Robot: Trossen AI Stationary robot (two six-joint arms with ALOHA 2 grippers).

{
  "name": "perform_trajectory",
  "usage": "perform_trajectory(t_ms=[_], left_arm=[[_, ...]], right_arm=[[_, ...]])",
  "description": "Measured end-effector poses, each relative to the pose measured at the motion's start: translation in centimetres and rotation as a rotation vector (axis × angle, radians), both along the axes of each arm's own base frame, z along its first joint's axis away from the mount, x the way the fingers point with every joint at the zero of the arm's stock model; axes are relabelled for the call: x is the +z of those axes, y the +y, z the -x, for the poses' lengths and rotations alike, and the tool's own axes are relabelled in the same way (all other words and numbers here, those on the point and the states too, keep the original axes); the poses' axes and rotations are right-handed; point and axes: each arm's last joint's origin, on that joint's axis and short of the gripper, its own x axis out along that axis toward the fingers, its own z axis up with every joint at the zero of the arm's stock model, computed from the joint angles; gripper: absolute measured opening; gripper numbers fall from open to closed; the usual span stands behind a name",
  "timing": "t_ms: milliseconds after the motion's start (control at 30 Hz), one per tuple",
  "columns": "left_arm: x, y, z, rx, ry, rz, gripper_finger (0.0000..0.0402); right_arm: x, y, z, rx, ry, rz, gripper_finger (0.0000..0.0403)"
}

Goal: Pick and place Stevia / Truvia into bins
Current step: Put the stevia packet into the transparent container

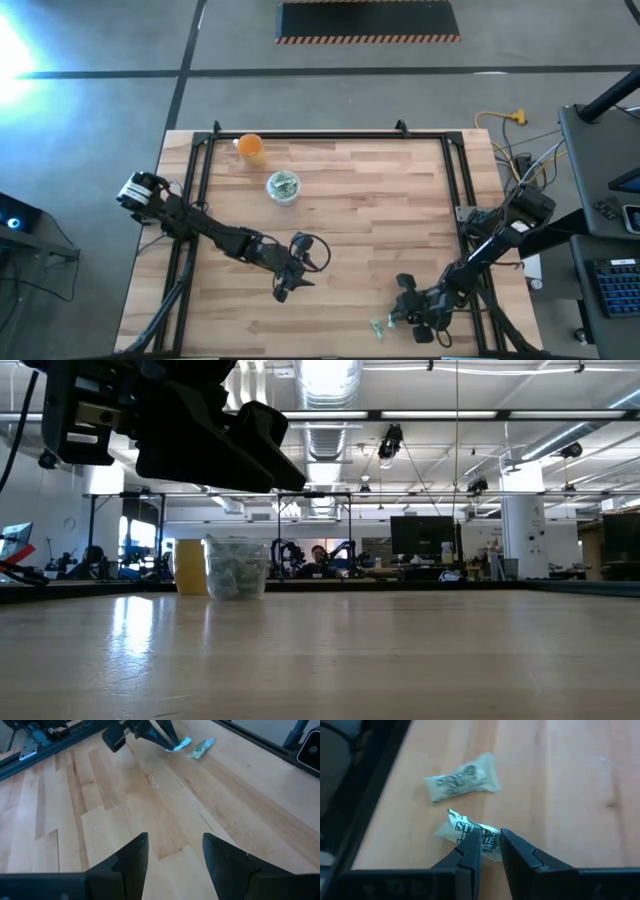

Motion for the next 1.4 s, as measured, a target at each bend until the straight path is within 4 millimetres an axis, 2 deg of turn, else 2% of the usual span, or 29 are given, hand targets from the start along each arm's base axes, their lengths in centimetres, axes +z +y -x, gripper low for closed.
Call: perform_trajectory(t_ms=[400,767,1067,1200,1400], left_arm=[[-0.1,0.0,0.0,0.0,0.01,-0.002,0.0171],[-0.4,0.1,0.2,0.007,0.037,-0.001,0.0171],[-0.4,0.1,0.2,0.009,0.04,0.0,0.0171],[-0.4,0.1,0.2,0.008,0.04,0.0,0.0171],[-0.4,0.1,0.2,0.008,0.042,-0.001,0.0171]], right_arm=[[0.8,1.1,-0.6,0.076,-0.032,-0.07,0.0059],[0.2,2.5,-1.4,0.126,0.029,-0.082,0.0057],[-0.4,3.6,-3.3,0.16,0.012,-0.058,0.0056],[0.0,3.3,-4.4,0.191,-0.017,-0.015,0.0056],[-0.1,1.5,-6.6,0.183,-0.057,0.065,0.0052]])
